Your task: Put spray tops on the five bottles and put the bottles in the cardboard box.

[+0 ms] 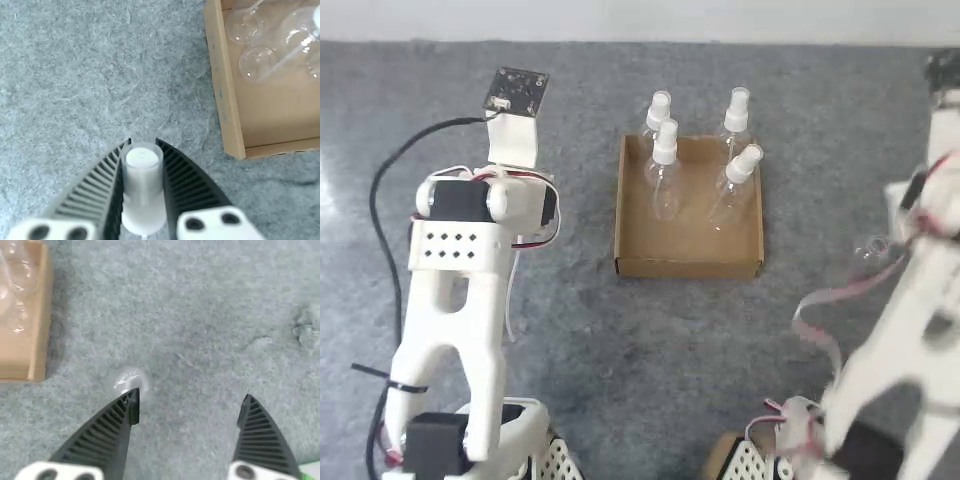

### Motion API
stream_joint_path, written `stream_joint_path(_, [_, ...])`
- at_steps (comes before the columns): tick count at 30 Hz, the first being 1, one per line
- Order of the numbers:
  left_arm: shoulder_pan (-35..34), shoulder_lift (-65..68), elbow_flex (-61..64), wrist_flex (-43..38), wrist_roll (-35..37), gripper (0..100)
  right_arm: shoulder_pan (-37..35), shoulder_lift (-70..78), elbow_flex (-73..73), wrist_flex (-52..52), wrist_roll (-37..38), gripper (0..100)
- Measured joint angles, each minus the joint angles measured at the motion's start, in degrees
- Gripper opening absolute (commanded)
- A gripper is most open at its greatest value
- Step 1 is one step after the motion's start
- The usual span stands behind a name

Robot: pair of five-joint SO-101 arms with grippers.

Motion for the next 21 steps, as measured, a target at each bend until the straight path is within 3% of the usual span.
stream_joint_path(3, [0.0, 0.0, 0.0, 0.0, 0.0, 2, -2.2, -13.6, 18.2, -7.5, 0.2, 27.8])
stream_joint_path(8, [0.0, 0.0, 0.9, -0.1, 0.0, 2, -2.9, -37.4, 49.4, -22.0, -3.9, 37.6])
stream_joint_path(14, [0.0, 0.0, 4.7, -3.8, 0.0, 2, -4.0, -65.1, 75.3, -30.0, -6.1, 37.7])
stream_joint_path(17, [0.0, 0.0, 5.3, -4.3, 0.0, 2, -6.0, -74.9, 86.6, -32.7, -6.2, 37.7])
stream_joint_path(21, [0.0, 0.0, 5.3, -4.4, 0.0, 2, -6.0, -74.5, 95.9, -39.7, -7.7, 37.7])
